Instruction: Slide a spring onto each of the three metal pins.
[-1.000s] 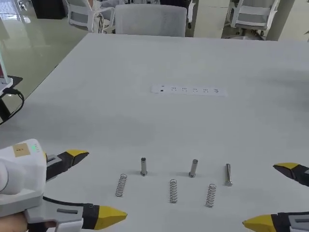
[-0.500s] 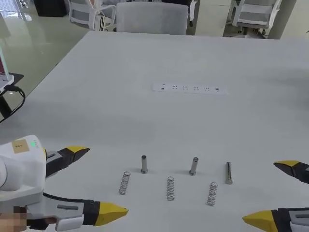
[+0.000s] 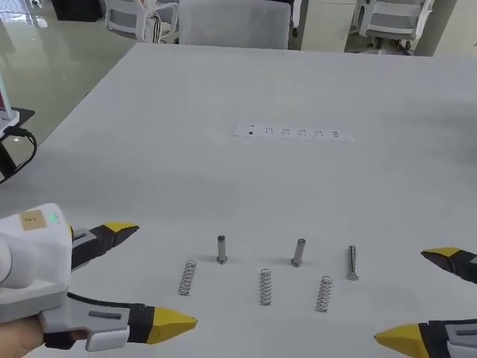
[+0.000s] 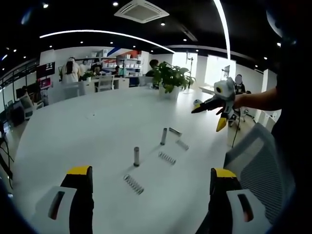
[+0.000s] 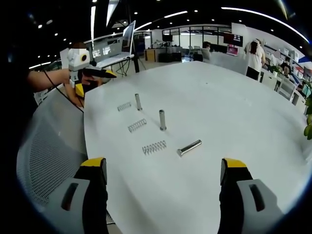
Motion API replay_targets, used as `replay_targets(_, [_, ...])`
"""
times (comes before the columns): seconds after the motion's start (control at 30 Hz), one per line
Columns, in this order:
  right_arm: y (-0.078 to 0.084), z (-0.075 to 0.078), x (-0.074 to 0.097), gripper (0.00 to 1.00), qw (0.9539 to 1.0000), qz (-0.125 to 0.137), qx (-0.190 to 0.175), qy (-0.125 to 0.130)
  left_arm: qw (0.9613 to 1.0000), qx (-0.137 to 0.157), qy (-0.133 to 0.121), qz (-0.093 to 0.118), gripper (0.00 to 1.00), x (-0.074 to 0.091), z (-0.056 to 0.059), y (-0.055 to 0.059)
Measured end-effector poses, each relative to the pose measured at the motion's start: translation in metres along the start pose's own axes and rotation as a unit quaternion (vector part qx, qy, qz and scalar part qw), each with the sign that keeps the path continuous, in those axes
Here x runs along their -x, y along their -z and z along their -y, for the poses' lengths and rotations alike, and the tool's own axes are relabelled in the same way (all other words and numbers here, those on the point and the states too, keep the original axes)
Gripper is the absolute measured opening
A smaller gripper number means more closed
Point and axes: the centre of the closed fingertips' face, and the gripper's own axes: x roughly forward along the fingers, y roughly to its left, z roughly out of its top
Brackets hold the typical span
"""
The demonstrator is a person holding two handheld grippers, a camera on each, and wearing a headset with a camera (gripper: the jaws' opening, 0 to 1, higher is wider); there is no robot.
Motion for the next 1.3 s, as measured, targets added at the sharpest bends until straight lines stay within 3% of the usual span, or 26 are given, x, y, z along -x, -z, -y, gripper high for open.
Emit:
replay_targets(0.63, [0.002,0.006,-0.002,0.85,0.9997,-0.015,-0.021,0.003,1.0,0.005,0.002,0.0,0.95,-0.001,0.001,0.002])
replay_targets(0.8, [0.003,0.01,-0.006,0.8,0.9992,-0.031,-0.025,0.004,1.0,0.007,0.004,-0.001,0.94,-0.001,0.003,0.004])
replay_targets(0.97, [0.002,0.012,-0.011,0.71,0.9986,-0.046,-0.026,0.002,0.9999,0.009,0.006,-0.003,0.92,-0.001,0.003,0.004])
replay_targets(1.1, [0.001,0.022,-0.014,0.62,0.9977,-0.061,-0.026,0.017,0.9999,0.007,0.004,-0.007,0.9,0.001,0.002,0.007])
replay_targets(1.3, [-0.003,0.027,-0.02,0.57,0.9968,-0.062,-0.045,0.02,0.9999,0.01,0.002,-0.004,0.9,0.0,0.0,0.006])
